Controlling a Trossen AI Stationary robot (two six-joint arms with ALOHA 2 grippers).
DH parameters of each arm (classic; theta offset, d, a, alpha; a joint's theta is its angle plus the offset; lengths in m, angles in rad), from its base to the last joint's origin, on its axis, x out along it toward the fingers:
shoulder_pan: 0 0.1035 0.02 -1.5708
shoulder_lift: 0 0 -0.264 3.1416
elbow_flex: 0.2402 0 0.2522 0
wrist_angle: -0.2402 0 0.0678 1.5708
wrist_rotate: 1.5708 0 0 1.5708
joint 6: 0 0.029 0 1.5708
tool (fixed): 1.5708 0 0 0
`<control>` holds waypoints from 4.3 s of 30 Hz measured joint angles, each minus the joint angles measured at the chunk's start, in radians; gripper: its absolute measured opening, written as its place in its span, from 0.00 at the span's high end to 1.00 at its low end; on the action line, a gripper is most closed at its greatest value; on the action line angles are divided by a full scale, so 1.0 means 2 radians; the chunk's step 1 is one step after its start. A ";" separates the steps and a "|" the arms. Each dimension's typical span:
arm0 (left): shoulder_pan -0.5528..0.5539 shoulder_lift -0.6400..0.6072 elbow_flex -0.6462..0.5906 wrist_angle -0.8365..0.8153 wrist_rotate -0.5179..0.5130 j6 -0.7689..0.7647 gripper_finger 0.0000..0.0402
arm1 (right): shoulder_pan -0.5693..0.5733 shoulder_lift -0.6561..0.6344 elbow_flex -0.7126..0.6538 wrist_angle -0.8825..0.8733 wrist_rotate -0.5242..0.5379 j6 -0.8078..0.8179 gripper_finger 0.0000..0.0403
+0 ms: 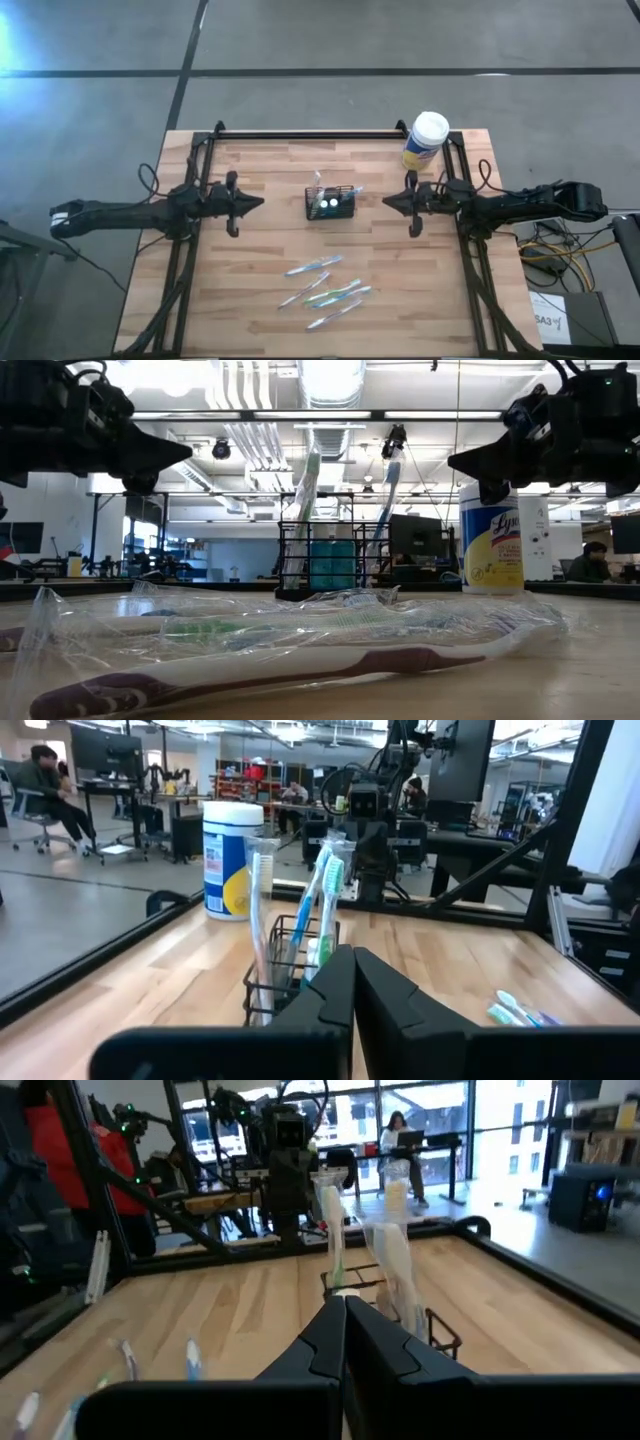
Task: Pick & Place toothbrushing station
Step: Put the top blue toothbrush in the wire organizer
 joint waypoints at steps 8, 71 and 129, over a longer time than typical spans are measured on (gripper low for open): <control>0.000 0.000 0.000 -0.041 0.002 -0.008 0.96 | 0.027 0.000 0.000 -0.007 -0.012 0.003 0.98; -0.247 0.765 0.703 -0.619 -0.095 -0.167 0.45 | 0.103 -0.001 0.041 -0.090 0.079 -0.022 0.98; -0.271 0.076 0.089 -0.004 -0.213 -0.017 0.96 | 0.128 0.000 0.041 -0.060 0.077 -0.042 0.98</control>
